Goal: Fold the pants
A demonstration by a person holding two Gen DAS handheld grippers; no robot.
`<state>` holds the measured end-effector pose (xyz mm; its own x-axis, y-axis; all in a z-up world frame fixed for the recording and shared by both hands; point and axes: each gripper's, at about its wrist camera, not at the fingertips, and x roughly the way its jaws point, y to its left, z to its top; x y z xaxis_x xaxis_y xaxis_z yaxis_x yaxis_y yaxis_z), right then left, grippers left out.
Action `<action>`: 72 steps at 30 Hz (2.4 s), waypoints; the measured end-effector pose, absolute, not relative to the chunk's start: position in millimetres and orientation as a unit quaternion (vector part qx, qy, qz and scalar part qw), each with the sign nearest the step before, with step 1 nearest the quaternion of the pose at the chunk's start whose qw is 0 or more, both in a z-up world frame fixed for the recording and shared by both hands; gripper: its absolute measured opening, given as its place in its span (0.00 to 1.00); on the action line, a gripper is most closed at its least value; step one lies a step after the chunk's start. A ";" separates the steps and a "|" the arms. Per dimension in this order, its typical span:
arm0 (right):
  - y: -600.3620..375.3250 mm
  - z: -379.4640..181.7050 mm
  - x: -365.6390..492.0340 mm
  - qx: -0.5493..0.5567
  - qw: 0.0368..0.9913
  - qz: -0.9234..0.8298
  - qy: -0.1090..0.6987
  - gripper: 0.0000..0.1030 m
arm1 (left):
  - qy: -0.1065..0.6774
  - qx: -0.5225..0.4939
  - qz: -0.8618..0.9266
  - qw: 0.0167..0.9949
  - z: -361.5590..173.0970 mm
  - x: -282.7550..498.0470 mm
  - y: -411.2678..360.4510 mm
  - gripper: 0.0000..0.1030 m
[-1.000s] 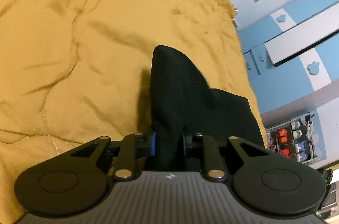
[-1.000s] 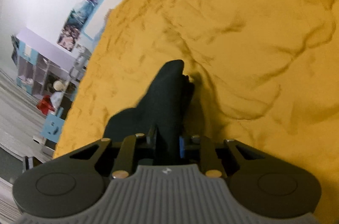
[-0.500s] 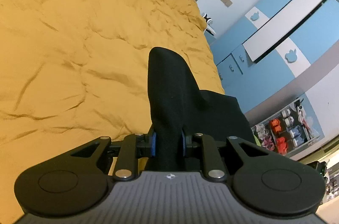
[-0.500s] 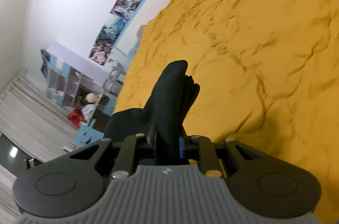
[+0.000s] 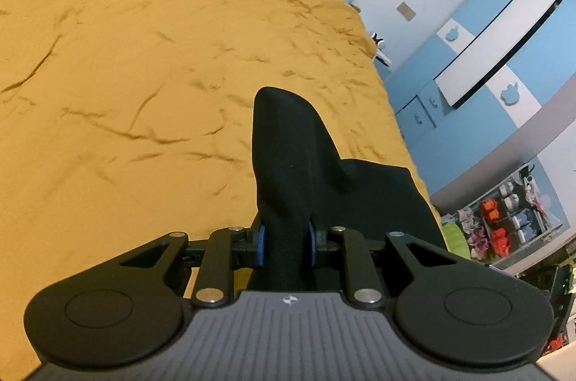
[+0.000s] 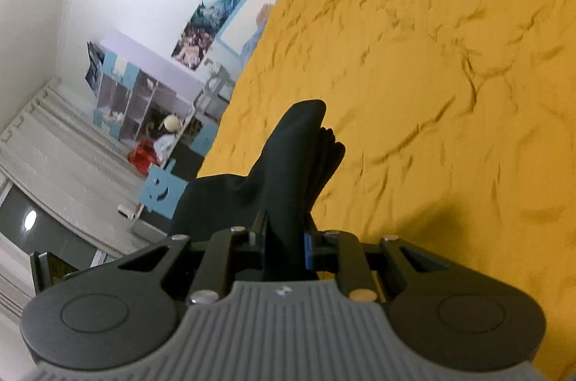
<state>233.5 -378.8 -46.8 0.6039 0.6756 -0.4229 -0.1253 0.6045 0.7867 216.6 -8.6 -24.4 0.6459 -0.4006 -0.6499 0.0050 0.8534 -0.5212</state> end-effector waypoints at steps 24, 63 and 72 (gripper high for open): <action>-329.2 -159.9 258.9 0.334 0.799 0.191 0.461 0.13 | 0.446 -0.301 -0.091 0.838 -155.8 221.9 52.4 0.26; -314.7 -133.4 303.9 0.148 0.892 0.132 0.406 0.00 | 0.405 -0.212 0.003 0.889 -124.9 245.8 56.5 0.06; -283.9 -79.4 208.2 0.051 0.913 0.204 0.349 0.29 | 0.368 -0.132 -0.071 0.918 -67.2 163.7 24.6 0.29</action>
<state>208.2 -283.9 -79.4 0.6733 0.4080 -0.6166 -0.3369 0.9116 0.2353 163.7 24.6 -67.2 0.7197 -0.2280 -0.6558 0.0334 0.9548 -0.2953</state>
